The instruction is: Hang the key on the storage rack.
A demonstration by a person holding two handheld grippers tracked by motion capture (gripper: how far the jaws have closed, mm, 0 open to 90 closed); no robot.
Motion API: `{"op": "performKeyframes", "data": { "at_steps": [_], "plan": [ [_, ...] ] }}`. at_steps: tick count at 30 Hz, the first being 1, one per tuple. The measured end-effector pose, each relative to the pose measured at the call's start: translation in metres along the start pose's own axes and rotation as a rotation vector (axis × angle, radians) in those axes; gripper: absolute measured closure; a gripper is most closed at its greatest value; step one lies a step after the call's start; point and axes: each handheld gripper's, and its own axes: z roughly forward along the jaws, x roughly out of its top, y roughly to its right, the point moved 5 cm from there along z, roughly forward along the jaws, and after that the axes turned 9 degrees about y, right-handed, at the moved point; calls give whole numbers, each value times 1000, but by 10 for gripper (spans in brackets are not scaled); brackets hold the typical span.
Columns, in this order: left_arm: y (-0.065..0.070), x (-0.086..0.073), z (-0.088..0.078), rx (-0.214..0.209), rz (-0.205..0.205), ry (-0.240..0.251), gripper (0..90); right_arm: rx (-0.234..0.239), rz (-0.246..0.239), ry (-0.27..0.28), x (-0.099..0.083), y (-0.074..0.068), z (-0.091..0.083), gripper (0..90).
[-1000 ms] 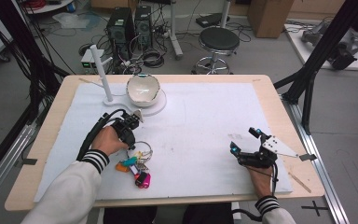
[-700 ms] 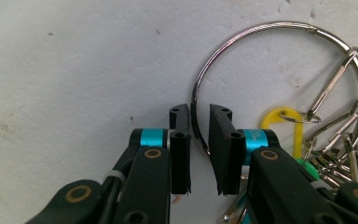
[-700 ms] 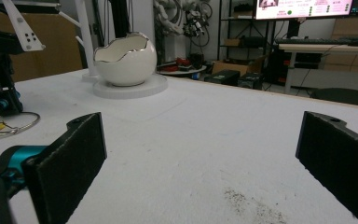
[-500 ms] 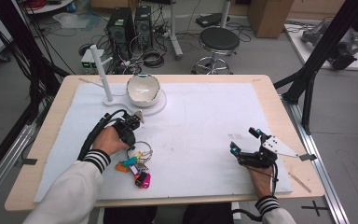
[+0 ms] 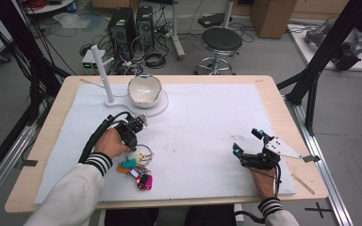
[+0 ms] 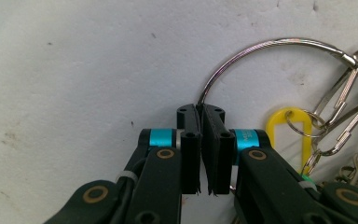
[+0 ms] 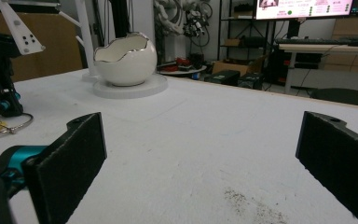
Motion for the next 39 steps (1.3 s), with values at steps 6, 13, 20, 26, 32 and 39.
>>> {"op": "performKeyframes", "data": {
  "at_steps": [6, 13, 20, 26, 32, 39],
  "plan": [
    [0, 2, -6, 17, 39, 56, 855, 0, 0, 2, 0, 0, 0, 12],
    [-4, 1, -26, 27, 82, 182, 855, 0, 1, 2, 0, 0, 0, 11],
    [-8, -2, -50, -16, 78, 319, 861, -1, 0, -1, 0, 0, 0, 11],
    [-10, -6, -65, -81, 69, 397, 865, -1, 0, -1, 0, 0, 0, 12],
    [-15, -8, -79, -106, 74, 459, 868, -1, -1, -1, 0, 0, 0, 12],
    [-23, -6, -101, -189, 151, 536, 872, -2, -1, -1, 0, 0, 0, 11]
  ]
}}
